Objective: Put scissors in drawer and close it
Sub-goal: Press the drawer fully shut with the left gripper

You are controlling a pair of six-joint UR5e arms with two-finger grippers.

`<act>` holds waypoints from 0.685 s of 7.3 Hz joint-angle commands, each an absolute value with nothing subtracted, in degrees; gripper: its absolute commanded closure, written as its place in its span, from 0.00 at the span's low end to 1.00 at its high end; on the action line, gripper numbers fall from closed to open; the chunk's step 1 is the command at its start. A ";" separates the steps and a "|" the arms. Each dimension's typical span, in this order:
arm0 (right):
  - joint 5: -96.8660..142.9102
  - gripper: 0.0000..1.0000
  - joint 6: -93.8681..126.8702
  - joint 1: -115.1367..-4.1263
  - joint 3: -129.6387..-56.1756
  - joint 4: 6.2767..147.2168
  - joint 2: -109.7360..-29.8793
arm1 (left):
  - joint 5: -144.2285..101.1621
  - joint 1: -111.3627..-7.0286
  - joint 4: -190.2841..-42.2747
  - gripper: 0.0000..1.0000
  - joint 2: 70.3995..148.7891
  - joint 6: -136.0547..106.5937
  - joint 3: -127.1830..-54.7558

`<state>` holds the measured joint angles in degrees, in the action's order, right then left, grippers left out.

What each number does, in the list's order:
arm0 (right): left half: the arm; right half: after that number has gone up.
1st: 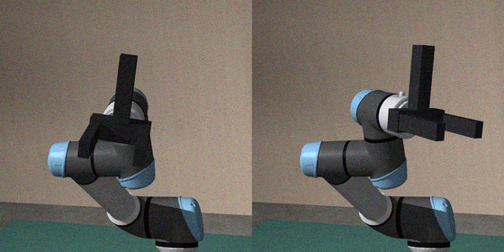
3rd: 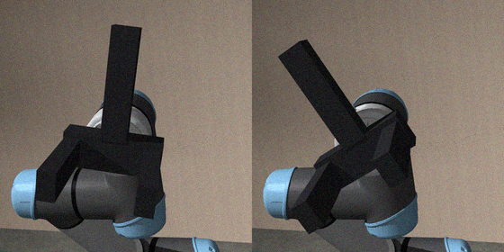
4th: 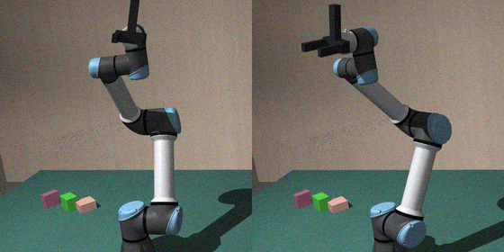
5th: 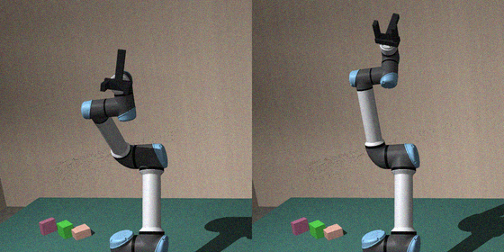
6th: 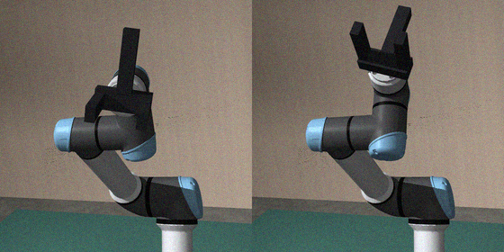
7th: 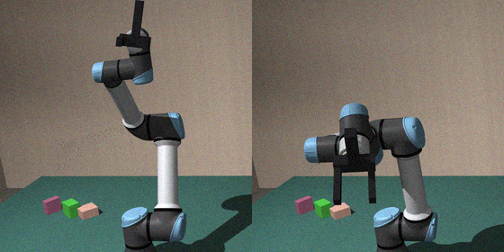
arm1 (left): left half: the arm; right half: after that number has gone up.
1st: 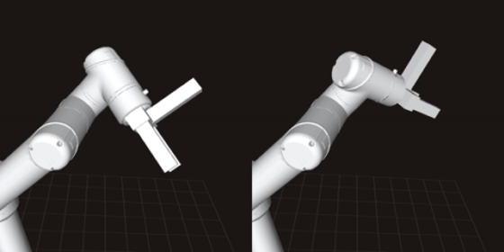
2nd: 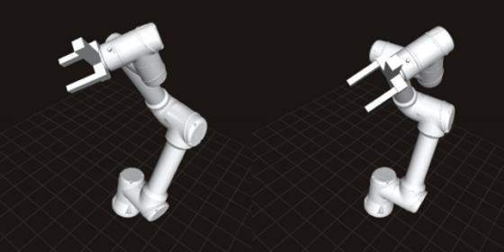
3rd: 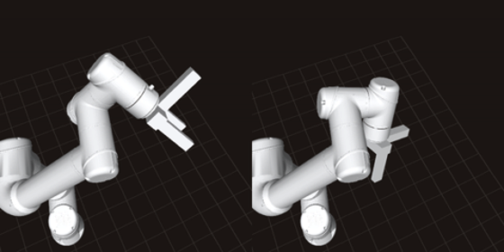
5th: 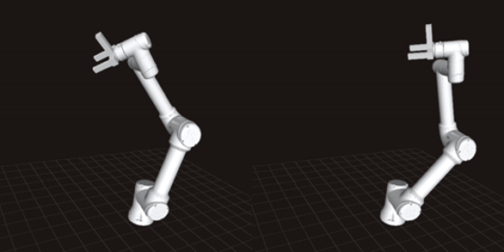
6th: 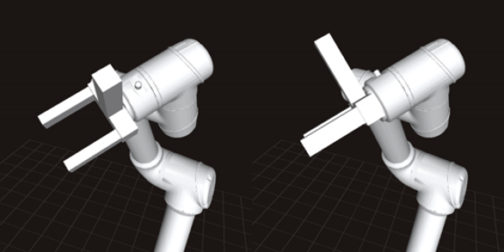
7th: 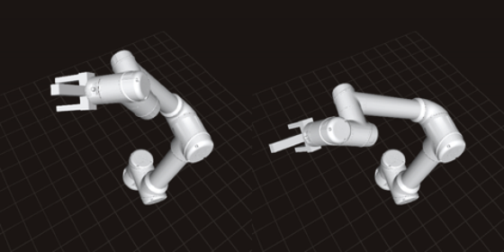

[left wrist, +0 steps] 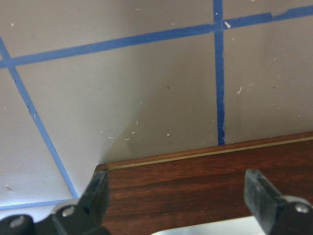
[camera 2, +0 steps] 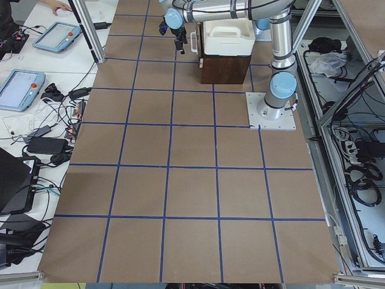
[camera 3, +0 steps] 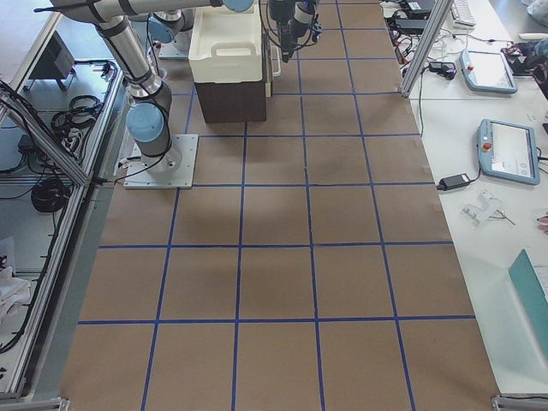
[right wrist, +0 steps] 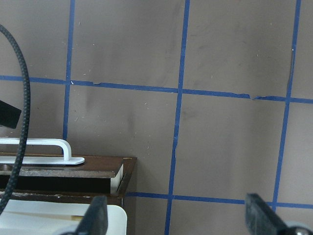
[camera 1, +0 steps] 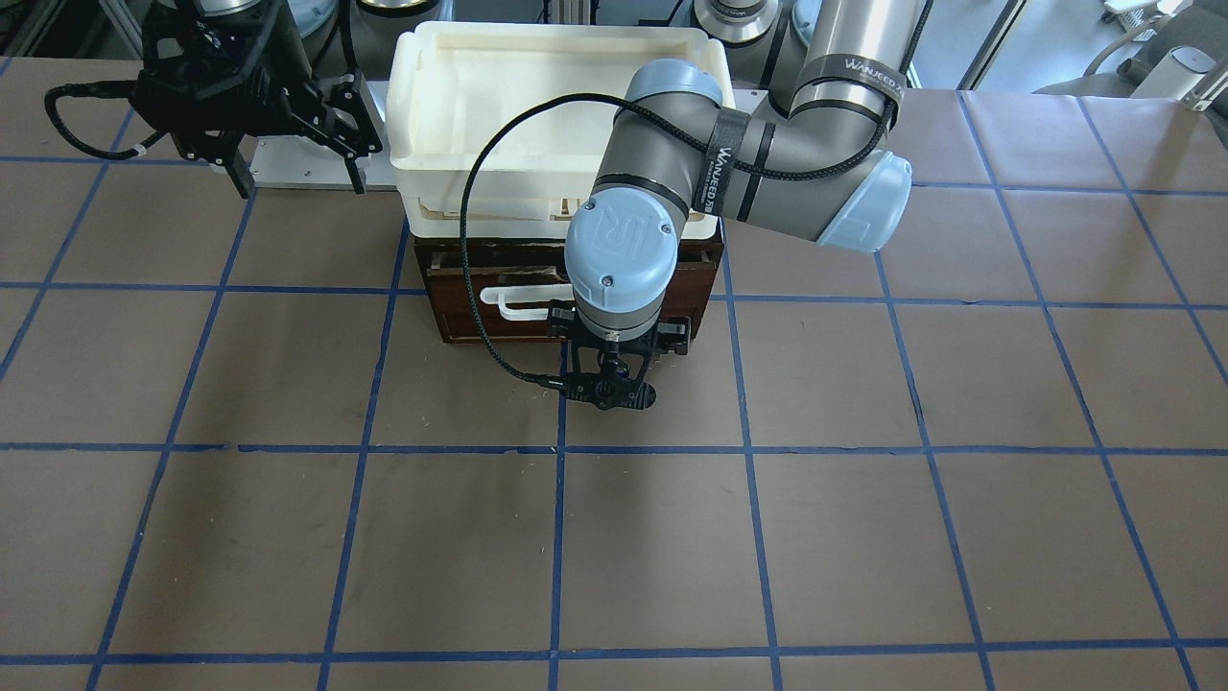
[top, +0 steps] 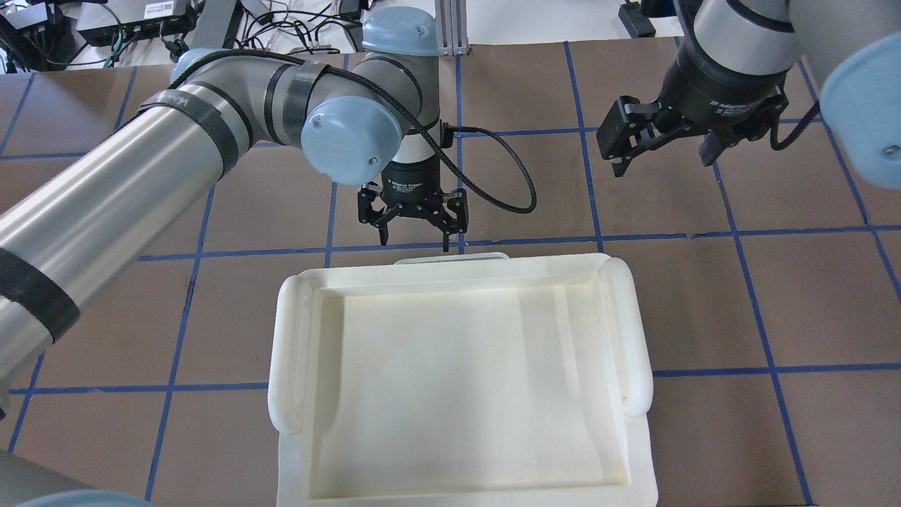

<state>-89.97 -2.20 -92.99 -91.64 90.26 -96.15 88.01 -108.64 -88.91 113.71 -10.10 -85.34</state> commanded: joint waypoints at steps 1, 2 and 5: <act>-89.91 0.00 -2.20 -92.99 -91.58 90.26 -96.15 | 87.80 -108.72 -89.64 0.00 113.56 -10.20 -85.78; -90.00 0.00 -2.20 -92.99 -91.58 90.26 -96.15 | 87.80 -108.81 -90.52 0.00 112.51 -10.20 -85.78; -89.91 0.00 -2.20 -92.99 -91.58 90.26 -96.24 | 87.72 -108.98 -91.58 0.00 111.80 -10.28 -87.87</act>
<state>-89.96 -2.20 -92.95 -91.58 90.26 -96.22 87.82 -108.93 -91.37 112.23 -10.27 -86.50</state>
